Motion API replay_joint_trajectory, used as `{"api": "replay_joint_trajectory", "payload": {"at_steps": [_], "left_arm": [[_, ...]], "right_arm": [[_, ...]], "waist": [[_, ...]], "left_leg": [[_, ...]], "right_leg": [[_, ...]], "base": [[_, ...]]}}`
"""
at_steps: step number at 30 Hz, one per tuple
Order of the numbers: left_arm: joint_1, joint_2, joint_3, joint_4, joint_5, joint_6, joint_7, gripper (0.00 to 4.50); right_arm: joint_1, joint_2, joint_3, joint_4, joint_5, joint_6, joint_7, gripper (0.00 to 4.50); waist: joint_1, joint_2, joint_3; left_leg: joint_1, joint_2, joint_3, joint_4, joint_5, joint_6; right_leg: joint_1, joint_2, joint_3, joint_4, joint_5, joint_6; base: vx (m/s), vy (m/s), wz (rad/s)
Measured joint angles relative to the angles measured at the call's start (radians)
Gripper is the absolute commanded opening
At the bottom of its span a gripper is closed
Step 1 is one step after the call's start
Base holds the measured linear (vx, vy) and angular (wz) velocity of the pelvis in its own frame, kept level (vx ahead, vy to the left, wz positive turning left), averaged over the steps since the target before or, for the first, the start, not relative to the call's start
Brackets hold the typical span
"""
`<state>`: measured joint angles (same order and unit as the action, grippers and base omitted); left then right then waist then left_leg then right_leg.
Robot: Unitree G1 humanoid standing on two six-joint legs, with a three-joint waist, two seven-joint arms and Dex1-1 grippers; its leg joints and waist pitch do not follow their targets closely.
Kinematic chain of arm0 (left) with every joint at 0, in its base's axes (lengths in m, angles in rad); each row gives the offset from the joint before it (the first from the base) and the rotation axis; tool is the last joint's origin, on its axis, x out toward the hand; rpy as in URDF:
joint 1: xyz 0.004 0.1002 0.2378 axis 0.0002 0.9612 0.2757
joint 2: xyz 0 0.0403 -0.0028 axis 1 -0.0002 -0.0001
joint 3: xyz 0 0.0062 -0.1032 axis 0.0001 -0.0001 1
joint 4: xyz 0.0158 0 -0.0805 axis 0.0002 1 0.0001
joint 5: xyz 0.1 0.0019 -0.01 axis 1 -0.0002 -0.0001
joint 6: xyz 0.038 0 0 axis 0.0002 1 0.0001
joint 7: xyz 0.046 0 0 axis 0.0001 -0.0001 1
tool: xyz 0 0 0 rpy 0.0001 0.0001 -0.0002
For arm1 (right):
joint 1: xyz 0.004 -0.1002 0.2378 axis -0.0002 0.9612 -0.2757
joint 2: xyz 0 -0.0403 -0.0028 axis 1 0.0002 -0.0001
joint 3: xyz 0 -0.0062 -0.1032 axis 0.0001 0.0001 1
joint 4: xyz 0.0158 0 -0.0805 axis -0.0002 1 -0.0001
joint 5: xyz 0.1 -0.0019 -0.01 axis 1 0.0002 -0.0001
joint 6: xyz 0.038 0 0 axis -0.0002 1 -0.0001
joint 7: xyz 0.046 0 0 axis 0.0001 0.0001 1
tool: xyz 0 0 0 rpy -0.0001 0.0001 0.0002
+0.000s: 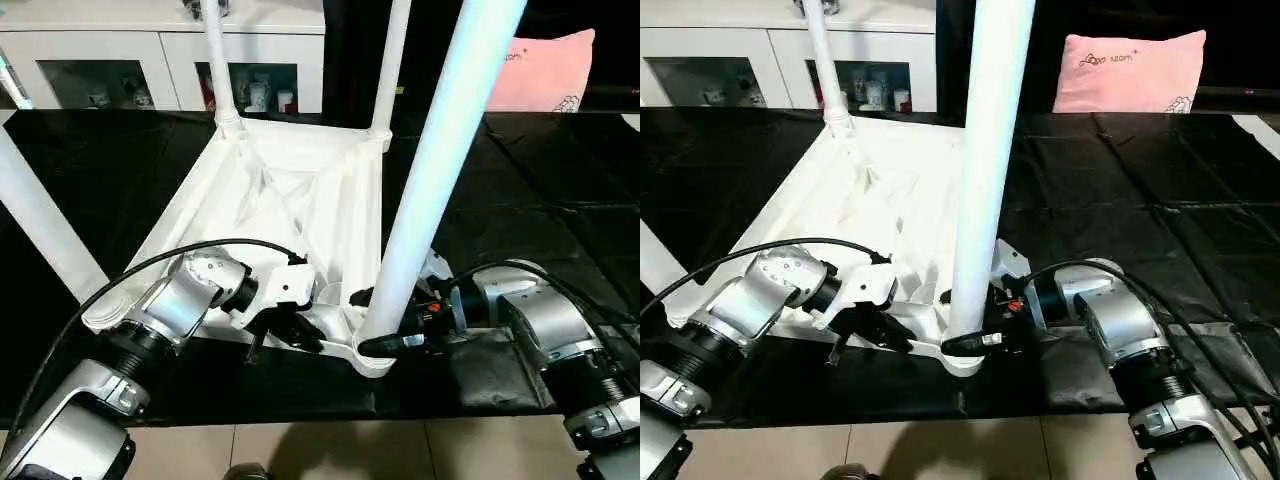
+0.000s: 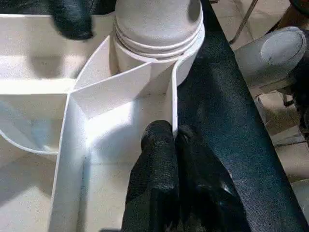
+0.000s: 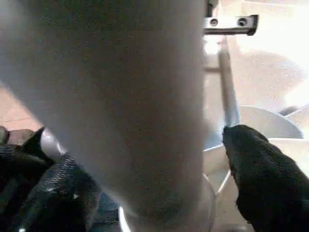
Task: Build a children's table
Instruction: Rotate leg to tighten
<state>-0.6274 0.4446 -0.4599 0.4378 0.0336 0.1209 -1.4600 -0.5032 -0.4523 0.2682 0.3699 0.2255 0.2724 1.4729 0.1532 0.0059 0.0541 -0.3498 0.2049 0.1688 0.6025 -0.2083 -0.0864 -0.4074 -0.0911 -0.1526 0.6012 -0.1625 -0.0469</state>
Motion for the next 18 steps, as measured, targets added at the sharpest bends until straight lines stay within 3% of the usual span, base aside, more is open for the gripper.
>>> {"api": "replay_joint_trajectory", "payload": {"at_steps": [11, 18], "left_arm": [[-0.001, 0.001, 0.000, 0.006, 0.000, -0.009, -0.001, 0.00], [-0.001, 0.002, 0.002, 0.007, 0.000, -0.008, 0.000, 0.00]], "right_arm": [[0.001, -0.004, 0.007, 0.001, 0.008, 0.012, 0.029, 2.53], [0.015, 0.001, 0.000, -0.018, 0.009, 0.009, 0.008, 2.25]], "waist": [[-0.001, 0.000, 0.000], [-0.002, 0.000, 0.000]], "left_leg": [[0.000, 0.000, 0.000, 0.000, 0.000, 0.000], [0.001, 0.000, 0.000, 0.000, 0.000, -0.001]], "right_leg": [[0.000, 0.000, 0.000, 0.000, -0.001, 0.001], [0.000, 0.000, 0.000, 0.001, -0.001, 0.002]], "base": [[0.000, 0.000, 0.00], [0.000, 0.000, 0.00]]}}
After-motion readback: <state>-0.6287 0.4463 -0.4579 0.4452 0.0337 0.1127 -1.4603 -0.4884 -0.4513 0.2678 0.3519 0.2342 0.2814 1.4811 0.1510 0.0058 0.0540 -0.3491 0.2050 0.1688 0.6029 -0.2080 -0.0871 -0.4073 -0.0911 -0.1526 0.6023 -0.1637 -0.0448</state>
